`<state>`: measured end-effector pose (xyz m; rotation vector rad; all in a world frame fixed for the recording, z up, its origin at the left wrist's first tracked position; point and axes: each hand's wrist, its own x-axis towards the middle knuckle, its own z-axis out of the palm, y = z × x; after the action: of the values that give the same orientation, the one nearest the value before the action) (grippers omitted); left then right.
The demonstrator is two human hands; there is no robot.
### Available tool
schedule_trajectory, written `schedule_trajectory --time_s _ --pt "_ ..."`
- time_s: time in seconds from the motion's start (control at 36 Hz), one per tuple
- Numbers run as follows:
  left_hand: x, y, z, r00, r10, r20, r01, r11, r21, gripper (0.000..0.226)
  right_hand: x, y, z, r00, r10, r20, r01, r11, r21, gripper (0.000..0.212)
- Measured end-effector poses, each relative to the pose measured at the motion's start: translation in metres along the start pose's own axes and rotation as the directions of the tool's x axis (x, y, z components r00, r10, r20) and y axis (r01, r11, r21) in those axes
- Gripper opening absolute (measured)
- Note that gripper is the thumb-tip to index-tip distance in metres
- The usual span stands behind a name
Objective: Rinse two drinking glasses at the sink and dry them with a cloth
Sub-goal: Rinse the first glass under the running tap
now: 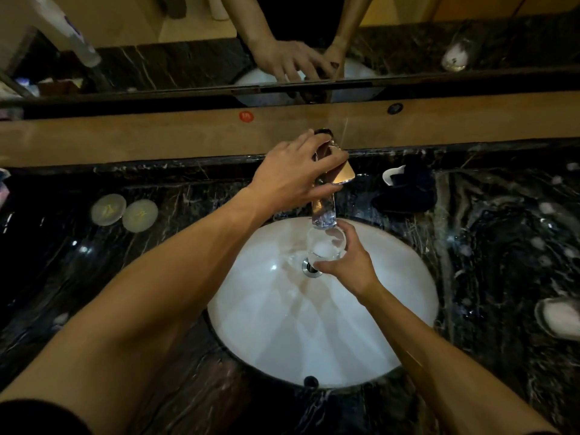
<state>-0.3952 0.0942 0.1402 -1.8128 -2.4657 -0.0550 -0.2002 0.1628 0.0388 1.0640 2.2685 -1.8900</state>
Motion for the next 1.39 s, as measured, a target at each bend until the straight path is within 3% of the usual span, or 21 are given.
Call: schedule_trajectory --time_s 0.69,0.86,0.94,1.03,1.14,1.19,1.28,1.31,1.39 --pt "0.004 -0.005 0.0 0.993 -0.053 -0.108 0.047 0.997 -0.055 0.057 0.007 -0.005 0.001 1.0 0.01 0.019 -0.01 1.0 -0.006 0.087" --pt "-0.018 -0.004 0.012 0.968 -0.187 -0.168 0.137 0.953 -0.271 0.065 0.006 -0.003 0.001 1.0 -0.001 0.012 0.001 1.0 -0.003 0.086" --pt "-0.057 -0.009 0.03 0.905 -0.391 -0.17 0.294 0.861 -0.414 0.062 0.004 -0.002 -0.001 1.0 -0.004 -0.001 0.004 1.0 -0.006 0.086" --pt "-0.116 -0.016 0.06 0.777 -0.624 -0.085 0.524 0.716 -0.461 0.059 0.003 0.0 -0.002 1.0 -0.013 -0.021 0.012 0.999 -0.038 0.086" --pt "-0.208 -0.016 0.1 0.585 -0.809 0.062 0.79 0.551 -0.271 0.06 0.001 0.002 -0.003 1.0 -0.016 -0.017 0.014 0.993 -0.121 0.09" --pt "-0.247 -0.01 0.116 0.504 -0.855 0.123 0.86 0.484 -0.16 0.054 -0.001 0.005 -0.004 1.0 -0.004 -0.024 0.001 0.99 -0.139 0.091" --pt "-0.285 -0.002 0.132 0.347 -0.92 0.184 0.936 0.326 -0.136 0.052 -0.002 0.006 -0.003 0.999 0.008 -0.033 -0.013 0.987 -0.163 0.091" --pt "-0.294 0.0 0.137 0.326 -0.926 0.192 0.943 0.303 -0.14 0.054 -0.002 0.007 -0.003 0.999 0.012 -0.032 -0.017 0.985 -0.17 0.091" --pt "-0.307 0.002 0.146 0.372 -0.91 0.18 0.927 0.355 -0.12 0.058 -0.001 0.009 0.001 1.0 0.01 -0.018 -0.013 0.984 -0.179 0.091"
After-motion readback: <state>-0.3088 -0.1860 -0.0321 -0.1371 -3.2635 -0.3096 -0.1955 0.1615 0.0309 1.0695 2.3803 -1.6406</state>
